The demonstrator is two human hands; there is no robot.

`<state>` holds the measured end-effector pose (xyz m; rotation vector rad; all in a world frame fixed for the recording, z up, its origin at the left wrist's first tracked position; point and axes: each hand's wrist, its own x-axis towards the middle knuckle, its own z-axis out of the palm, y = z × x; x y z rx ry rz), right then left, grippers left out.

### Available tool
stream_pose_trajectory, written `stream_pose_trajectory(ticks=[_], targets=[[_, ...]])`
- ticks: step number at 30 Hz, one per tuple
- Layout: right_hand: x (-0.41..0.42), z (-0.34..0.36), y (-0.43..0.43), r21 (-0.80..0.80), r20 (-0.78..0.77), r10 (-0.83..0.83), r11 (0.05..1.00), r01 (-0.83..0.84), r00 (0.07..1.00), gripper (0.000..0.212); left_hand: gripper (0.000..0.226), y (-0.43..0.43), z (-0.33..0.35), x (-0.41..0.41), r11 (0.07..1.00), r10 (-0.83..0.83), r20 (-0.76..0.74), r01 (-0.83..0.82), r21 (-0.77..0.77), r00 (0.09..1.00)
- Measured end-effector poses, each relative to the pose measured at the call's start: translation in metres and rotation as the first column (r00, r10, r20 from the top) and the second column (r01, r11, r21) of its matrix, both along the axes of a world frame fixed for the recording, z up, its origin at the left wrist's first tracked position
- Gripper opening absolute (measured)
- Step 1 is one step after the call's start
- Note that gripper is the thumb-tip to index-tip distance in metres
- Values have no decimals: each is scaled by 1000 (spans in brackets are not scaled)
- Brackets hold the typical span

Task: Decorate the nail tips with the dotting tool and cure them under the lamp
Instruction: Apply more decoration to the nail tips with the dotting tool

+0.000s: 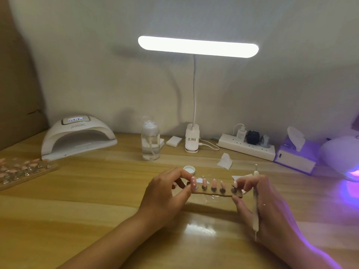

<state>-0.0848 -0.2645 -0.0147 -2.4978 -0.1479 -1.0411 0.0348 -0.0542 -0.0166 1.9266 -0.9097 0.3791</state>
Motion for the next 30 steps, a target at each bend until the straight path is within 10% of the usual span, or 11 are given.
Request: stream_pose_trajectory(ticks=[30], targets=[[5, -5, -4, 37, -8, -6, 999, 6, 1000, 50, 7, -1, 2, -5, 988, -143, -135, 134, -74, 980]])
